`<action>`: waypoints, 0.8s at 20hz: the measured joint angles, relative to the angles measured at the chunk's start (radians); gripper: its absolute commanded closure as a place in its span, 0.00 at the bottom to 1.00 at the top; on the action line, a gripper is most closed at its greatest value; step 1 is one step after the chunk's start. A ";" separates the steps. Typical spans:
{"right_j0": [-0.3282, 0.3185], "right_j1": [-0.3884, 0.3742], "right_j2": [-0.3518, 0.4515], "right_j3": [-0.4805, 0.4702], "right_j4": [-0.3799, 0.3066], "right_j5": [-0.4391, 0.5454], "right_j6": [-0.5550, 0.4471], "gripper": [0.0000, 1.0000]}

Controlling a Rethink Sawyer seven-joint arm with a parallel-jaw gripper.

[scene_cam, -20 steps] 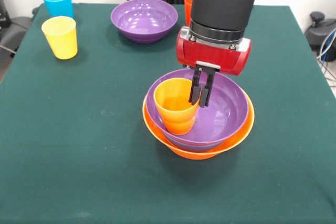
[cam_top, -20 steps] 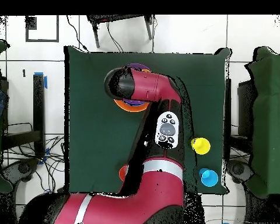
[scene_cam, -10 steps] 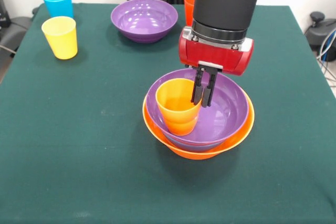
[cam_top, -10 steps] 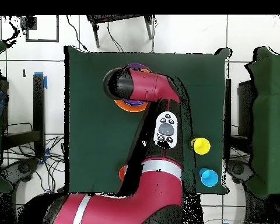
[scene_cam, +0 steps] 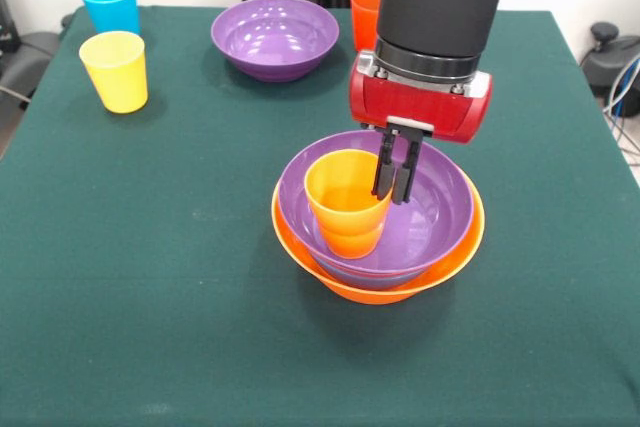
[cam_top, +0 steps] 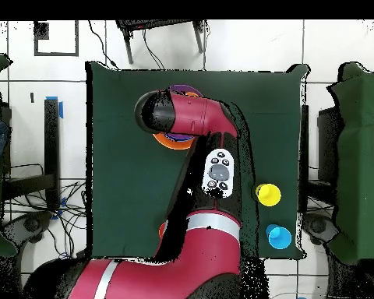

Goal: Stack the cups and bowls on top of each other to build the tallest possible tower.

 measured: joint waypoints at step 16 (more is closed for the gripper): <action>0.015 0.003 -0.001 0.000 0.000 -0.044 0.000 1.00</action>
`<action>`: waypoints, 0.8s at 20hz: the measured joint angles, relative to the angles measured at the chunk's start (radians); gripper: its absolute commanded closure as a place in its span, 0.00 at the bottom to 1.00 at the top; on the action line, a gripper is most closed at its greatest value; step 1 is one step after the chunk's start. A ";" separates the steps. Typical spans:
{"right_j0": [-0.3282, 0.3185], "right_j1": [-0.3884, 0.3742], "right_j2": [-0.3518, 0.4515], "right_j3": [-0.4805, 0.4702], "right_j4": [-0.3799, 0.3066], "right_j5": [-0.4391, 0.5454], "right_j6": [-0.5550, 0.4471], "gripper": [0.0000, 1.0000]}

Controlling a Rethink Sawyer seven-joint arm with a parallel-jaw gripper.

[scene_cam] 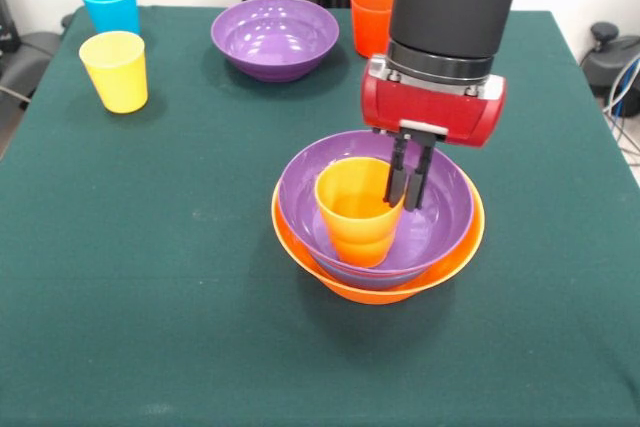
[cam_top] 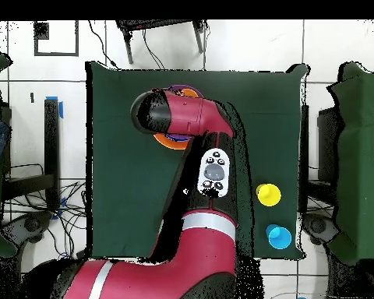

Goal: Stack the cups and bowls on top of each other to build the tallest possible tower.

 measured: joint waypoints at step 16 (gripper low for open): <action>0.048 0.001 -0.008 0.000 0.004 0.000 0.000 1.00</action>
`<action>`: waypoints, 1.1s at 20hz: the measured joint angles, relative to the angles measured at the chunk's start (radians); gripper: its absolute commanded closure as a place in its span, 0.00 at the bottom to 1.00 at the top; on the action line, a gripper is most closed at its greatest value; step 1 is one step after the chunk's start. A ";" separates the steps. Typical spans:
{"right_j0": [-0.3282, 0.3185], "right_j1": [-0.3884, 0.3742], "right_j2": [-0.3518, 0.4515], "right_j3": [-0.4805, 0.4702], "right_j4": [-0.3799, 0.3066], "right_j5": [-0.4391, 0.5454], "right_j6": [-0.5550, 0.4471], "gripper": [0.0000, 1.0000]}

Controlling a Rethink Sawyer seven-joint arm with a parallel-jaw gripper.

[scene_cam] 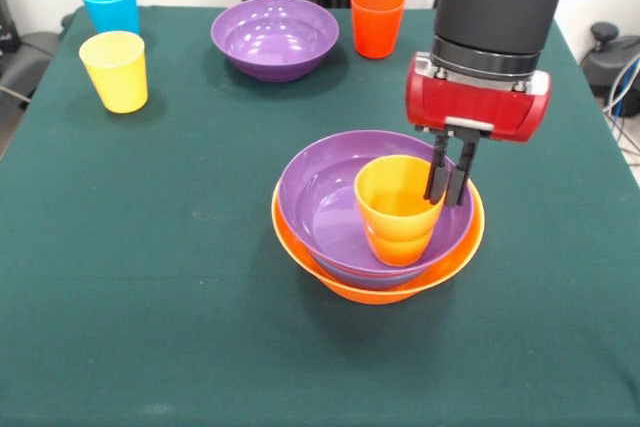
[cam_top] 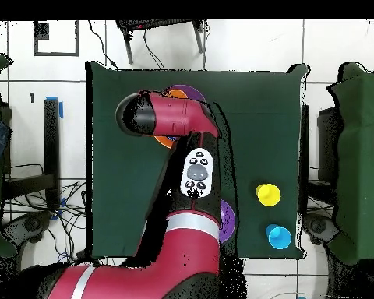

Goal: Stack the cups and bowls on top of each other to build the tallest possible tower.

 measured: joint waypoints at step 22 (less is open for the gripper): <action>-0.009 0.000 0.000 0.000 0.003 0.000 0.000 1.00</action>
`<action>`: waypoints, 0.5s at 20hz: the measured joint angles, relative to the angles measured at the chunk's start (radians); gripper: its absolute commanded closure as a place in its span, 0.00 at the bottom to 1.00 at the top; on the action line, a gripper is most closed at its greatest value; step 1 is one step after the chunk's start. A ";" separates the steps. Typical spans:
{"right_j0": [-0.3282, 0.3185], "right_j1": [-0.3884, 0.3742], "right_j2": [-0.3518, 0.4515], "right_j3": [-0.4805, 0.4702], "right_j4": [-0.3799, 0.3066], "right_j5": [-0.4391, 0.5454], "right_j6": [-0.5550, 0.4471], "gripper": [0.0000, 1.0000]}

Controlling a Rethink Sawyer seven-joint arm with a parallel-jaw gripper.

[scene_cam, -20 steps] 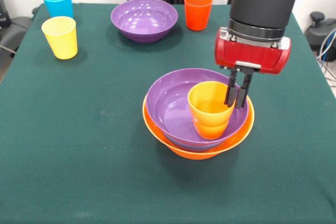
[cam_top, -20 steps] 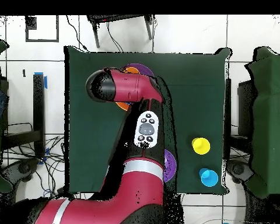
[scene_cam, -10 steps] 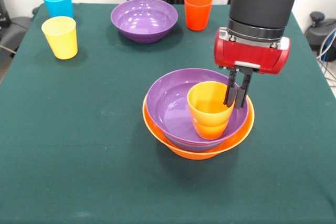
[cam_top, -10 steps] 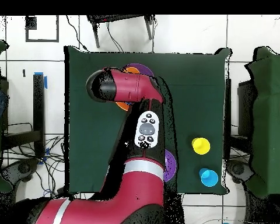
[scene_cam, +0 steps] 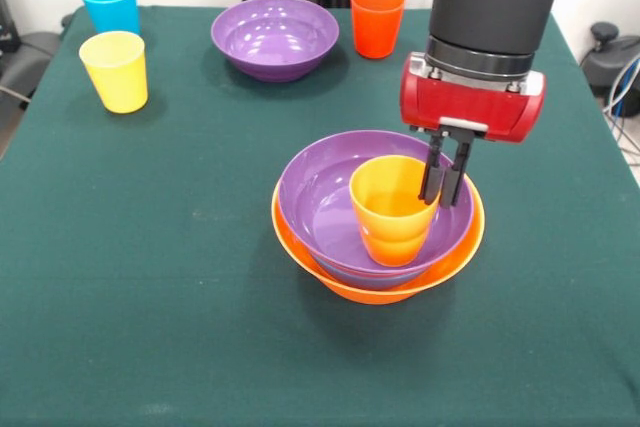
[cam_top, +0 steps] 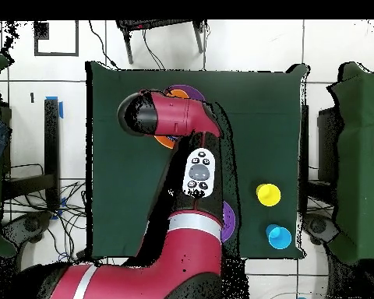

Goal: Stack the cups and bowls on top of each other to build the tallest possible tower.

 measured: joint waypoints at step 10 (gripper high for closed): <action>-0.007 0.000 0.000 0.000 0.000 0.000 0.000 1.00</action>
